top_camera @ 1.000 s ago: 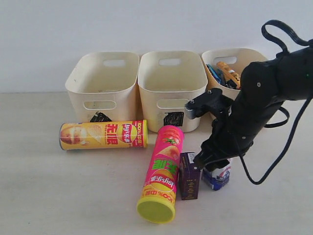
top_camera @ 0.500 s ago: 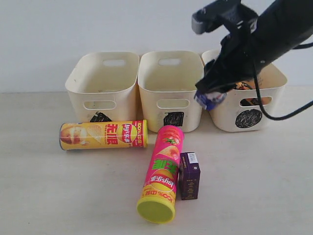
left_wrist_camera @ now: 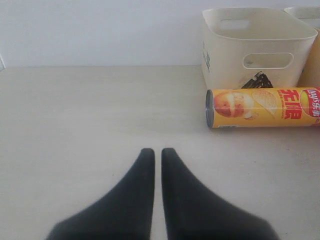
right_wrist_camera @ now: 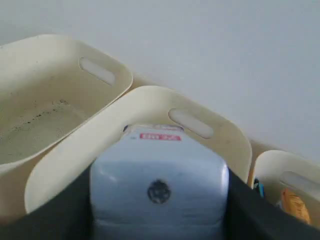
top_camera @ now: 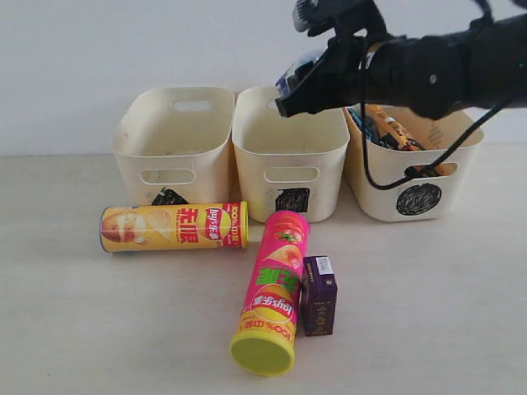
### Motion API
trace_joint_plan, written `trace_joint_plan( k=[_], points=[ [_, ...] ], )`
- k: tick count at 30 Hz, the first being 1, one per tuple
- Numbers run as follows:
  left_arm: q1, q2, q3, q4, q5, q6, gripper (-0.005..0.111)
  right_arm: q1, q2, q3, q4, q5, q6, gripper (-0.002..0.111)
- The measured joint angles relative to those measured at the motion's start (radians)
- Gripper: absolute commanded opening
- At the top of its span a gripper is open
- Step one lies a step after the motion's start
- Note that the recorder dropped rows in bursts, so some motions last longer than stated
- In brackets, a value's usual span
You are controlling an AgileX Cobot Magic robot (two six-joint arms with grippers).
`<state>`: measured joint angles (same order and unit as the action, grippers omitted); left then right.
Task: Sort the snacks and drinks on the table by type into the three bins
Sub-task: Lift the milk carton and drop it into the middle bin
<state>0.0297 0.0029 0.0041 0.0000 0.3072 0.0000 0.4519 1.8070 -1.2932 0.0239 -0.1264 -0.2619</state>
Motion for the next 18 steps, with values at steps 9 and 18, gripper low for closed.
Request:
trace_joint_plan(
  k=[9,18],
  points=[
    [0.0,0.0,0.0,0.0,0.0,0.0,0.004,-0.042,0.217,-0.151,0.075,-0.039,0.022,0.013],
    [0.0,0.0,0.0,0.0,0.0,0.0,0.004,-0.047,0.3,-0.213,0.079,-0.059,0.03,0.078]
  ],
)
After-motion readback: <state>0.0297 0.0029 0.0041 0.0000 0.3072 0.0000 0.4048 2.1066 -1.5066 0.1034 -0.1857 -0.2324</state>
